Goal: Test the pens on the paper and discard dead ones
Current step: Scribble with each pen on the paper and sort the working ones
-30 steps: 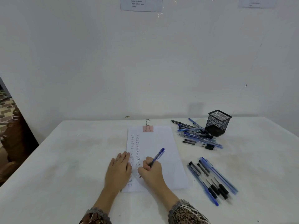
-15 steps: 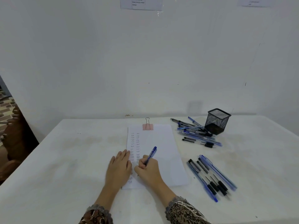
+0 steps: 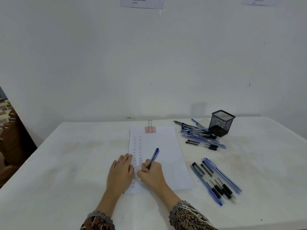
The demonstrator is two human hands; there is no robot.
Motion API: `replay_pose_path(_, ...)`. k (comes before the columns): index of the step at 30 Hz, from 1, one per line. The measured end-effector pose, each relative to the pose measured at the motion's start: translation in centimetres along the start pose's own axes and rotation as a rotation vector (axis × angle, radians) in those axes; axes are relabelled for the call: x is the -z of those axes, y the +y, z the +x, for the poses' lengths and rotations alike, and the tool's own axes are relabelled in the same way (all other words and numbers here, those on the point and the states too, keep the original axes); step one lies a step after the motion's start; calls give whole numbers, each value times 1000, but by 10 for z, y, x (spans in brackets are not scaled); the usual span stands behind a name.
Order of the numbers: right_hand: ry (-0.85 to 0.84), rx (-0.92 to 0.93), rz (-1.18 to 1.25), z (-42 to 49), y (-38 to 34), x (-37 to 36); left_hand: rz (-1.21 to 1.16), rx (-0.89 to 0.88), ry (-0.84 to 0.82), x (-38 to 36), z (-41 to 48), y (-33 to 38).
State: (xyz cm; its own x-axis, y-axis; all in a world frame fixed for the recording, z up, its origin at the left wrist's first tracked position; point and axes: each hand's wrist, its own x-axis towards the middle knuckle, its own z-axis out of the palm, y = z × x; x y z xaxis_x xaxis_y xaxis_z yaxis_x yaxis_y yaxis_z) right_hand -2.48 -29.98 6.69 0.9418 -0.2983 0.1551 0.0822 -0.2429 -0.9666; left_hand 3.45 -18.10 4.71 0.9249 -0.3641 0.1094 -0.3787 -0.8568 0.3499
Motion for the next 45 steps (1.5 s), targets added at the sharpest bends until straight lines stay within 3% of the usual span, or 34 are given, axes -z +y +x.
replay_pose_path(12,59,9,-25,1,1,2,7,1,3,2,-1,1)
replay_pose_path(23,-1,35,-26,1,5,3,0,0,24,1,-1,2)
replay_pose_path(25,-1,-50,136,0,2,7,0,-3,33,2,-2,1)
replay_pose_path(30,31,-410,949,12,-3,34,5,2,59,1,-2,1)
replay_pose_path(45,257,-373,1408,29,-8,49,-9,3,101,-7,1,-2)
